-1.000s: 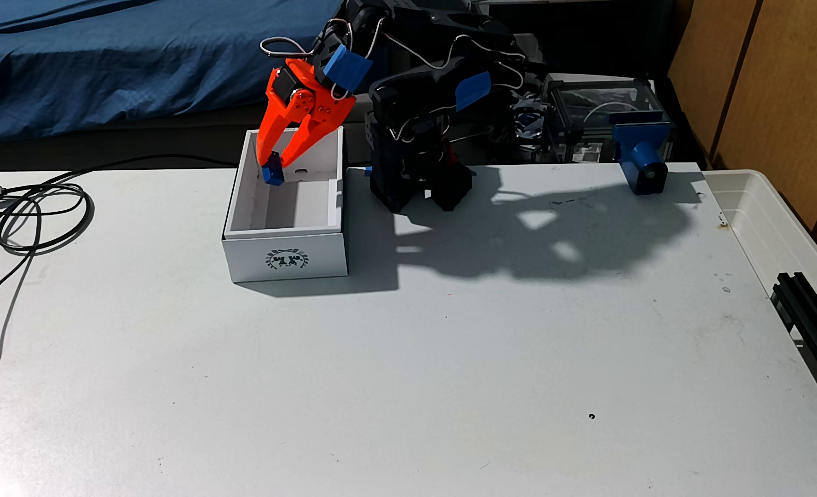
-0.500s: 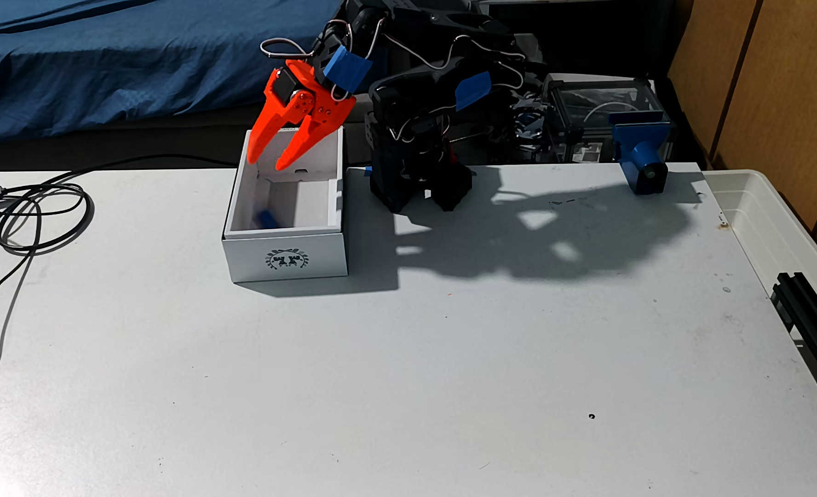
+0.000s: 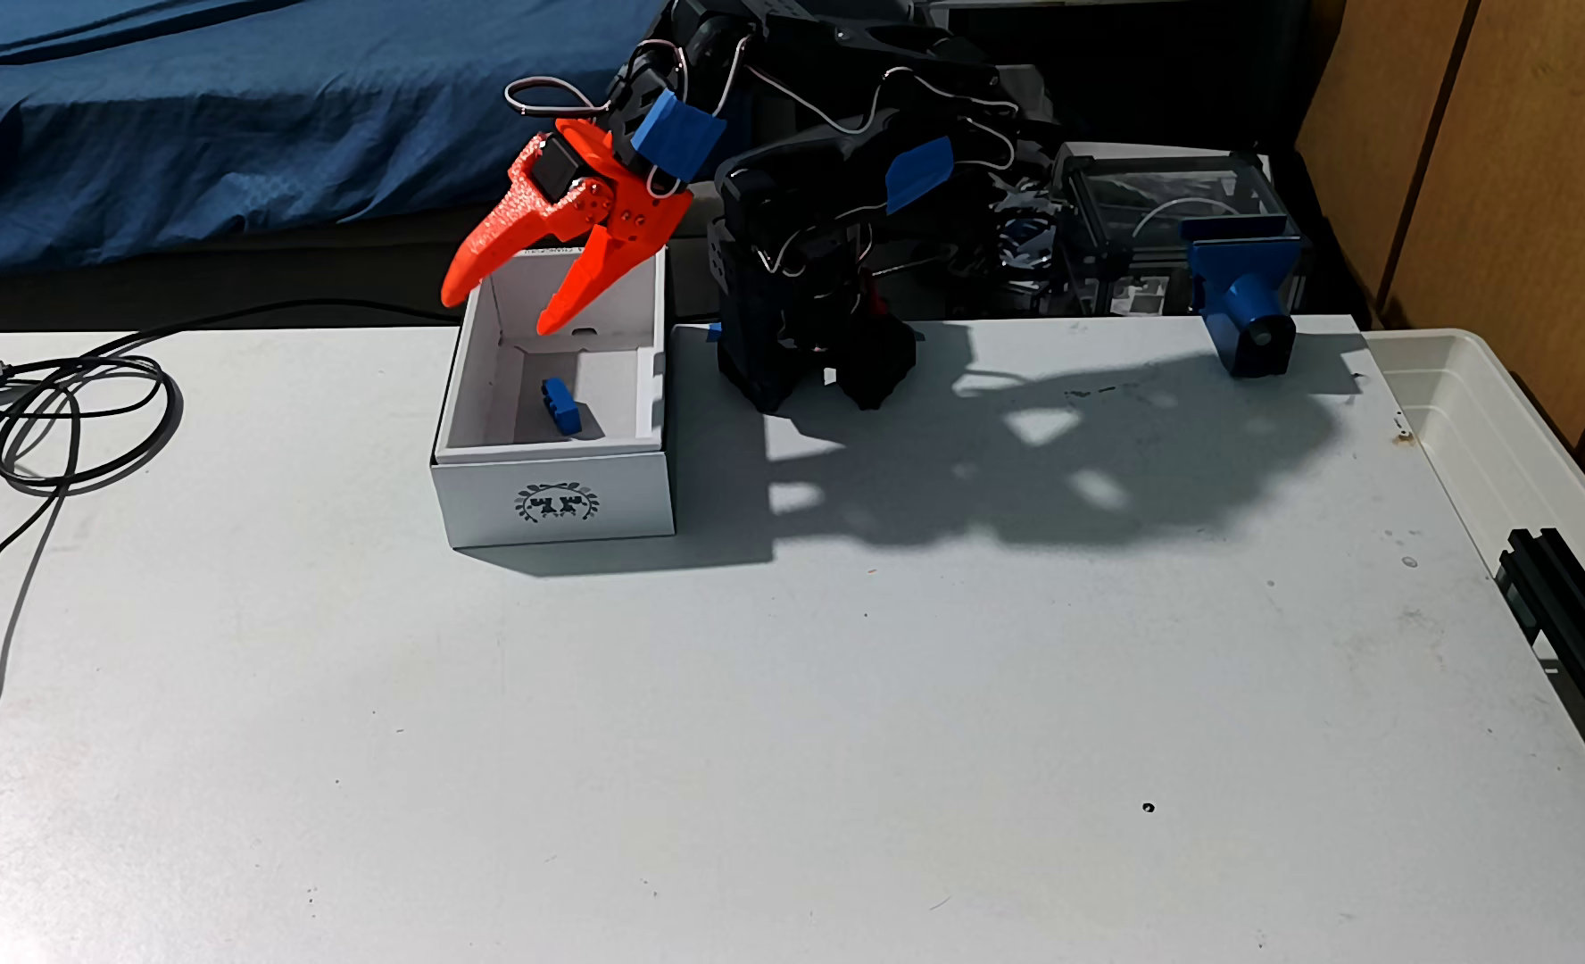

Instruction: Grab the blue brick and place in box

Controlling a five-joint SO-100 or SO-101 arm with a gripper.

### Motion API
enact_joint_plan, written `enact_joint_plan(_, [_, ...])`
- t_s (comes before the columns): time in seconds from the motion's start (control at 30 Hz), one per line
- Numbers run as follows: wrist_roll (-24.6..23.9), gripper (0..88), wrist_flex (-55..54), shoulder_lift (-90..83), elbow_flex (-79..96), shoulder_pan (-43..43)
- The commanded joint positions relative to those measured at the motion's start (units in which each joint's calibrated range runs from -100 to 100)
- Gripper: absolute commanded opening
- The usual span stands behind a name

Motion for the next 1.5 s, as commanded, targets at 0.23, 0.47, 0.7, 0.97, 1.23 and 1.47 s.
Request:
enact_joint_plan(0.23, [-0.45,6.6,-1.13,-0.48,-2.81,-7.97])
enact_joint_plan(0.47, [-0.40,6.2,-11.39,-0.48,-2.81,-24.69])
enact_joint_plan(0.7, [-0.34,6.2,-27.76,-0.56,-2.81,-40.07])
enact_joint_plan(0.97, [-0.29,6.2,-37.58,-0.56,-0.32,-52.55])
enact_joint_plan(1.23, [-0.29,6.2,-39.91,-0.65,5.09,-60.50])
enact_joint_plan(1.47, [-0.29,4.2,-44.73,-2.68,7.48,-60.57])
